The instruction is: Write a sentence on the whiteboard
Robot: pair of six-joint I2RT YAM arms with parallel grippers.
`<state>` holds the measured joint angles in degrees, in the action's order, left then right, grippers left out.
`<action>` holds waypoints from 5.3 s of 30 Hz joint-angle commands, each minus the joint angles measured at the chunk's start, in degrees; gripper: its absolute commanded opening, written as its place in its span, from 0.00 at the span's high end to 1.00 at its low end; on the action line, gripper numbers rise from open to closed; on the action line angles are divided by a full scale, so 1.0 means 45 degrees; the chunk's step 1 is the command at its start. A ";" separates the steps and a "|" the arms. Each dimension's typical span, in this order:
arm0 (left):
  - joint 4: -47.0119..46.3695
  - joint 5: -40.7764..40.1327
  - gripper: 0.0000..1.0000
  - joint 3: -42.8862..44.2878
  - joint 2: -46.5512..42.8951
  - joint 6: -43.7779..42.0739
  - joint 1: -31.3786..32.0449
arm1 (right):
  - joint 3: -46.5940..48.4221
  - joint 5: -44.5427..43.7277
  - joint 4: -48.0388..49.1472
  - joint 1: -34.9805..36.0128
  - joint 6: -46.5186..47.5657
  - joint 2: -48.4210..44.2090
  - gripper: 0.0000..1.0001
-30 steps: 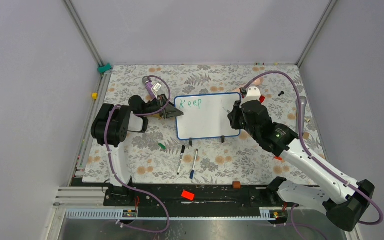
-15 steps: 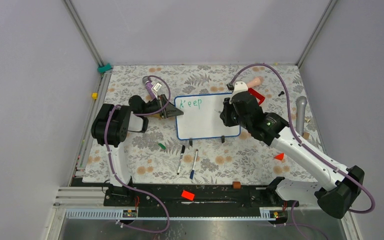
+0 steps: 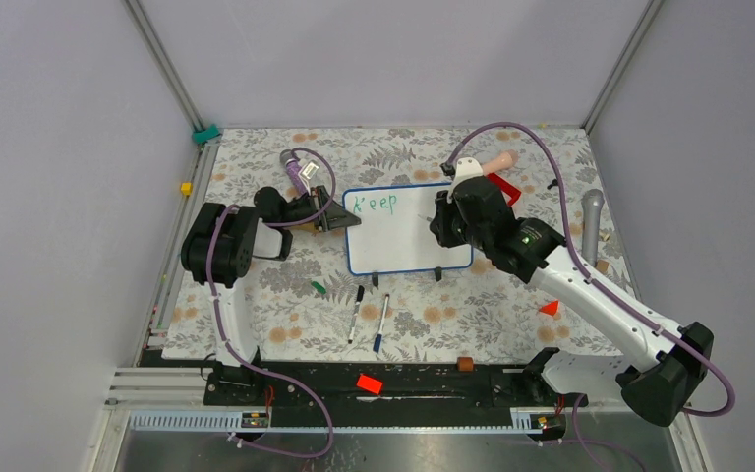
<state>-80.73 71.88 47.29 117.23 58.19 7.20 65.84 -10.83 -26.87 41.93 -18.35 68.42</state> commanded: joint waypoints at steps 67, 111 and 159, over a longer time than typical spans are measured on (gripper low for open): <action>-0.0799 0.0518 1.00 0.0379 -0.0025 -0.0294 0.0235 | -0.0046 -0.0253 0.0571 -0.0036 0.1019 -0.0406 1.00; -0.0778 0.0979 0.85 0.0782 -0.0040 -0.0741 0.0372 | -0.0117 -0.0345 0.0631 -0.0031 0.0846 -0.0493 1.00; -0.0790 0.0942 0.85 0.0672 -0.0110 -0.0798 0.0470 | 0.0700 0.0028 0.1474 -0.0033 0.1518 0.0918 1.00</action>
<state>-81.91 74.67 49.17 118.10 55.09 8.67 66.28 -10.79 -22.76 41.93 -13.28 72.36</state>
